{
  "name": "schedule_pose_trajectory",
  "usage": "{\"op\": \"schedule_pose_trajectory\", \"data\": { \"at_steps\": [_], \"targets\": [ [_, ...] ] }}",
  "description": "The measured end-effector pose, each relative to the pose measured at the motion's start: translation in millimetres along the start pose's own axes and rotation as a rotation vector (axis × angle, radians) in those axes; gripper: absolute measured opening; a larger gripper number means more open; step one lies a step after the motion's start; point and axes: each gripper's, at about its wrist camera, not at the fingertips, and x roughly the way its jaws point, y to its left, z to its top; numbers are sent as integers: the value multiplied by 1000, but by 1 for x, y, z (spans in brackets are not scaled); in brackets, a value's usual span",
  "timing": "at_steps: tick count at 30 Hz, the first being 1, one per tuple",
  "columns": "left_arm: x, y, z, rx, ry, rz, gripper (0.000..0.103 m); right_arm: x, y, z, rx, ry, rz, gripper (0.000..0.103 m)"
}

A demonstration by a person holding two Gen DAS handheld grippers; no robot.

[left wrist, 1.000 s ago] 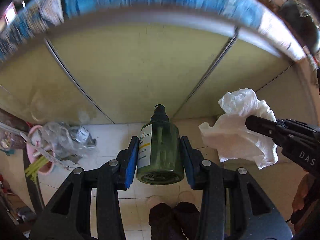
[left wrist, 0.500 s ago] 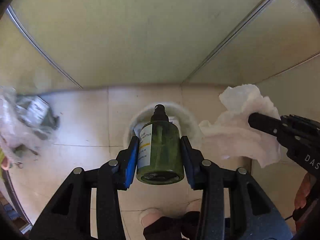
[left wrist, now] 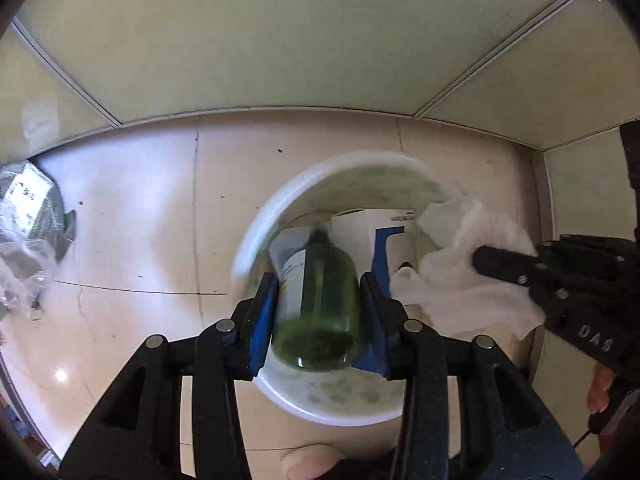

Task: Collect trash
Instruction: 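Open both tools to drop the bottle and tissue into the bin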

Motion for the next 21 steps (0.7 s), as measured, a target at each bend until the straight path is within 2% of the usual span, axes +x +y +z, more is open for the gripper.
{"op": "schedule_pose_trajectory", "data": {
  "at_steps": [2, 3, 4, 7, 11, 14, 19, 21],
  "targets": [
    [2, 0, 2, -4, 4, -4, 41, 4, -1, 0, -3, 10, 5, 11],
    [1, 0, 2, -3, 6, -1, 41, 4, -1, -1, -4, 18, 0, 17],
    [-1, -3, 2, -5, 7, 3, 41, 4, -1, 0, -1, 23, -11, 28],
    [-10, -6, 2, -4, -1, 16, 41, -1, -3, -1, -4, 12, -5, 42],
    [-35, -9, -2, 17, -27, 43, 41, -24, 6, -6, -7, -31, -13, 45],
    [-70, -15, -4, 13, -38, 59, 41, -51, 13, -9, 10, -50, 3, 45],
    [-157, -26, -10, -43, -44, 36, 41, -135, 42, -17, 25, -81, -3, 45],
    [-207, -37, -10, -51, -49, 37, 41, -173, 57, -19, 28, -92, -1, 45]
  ]
}}
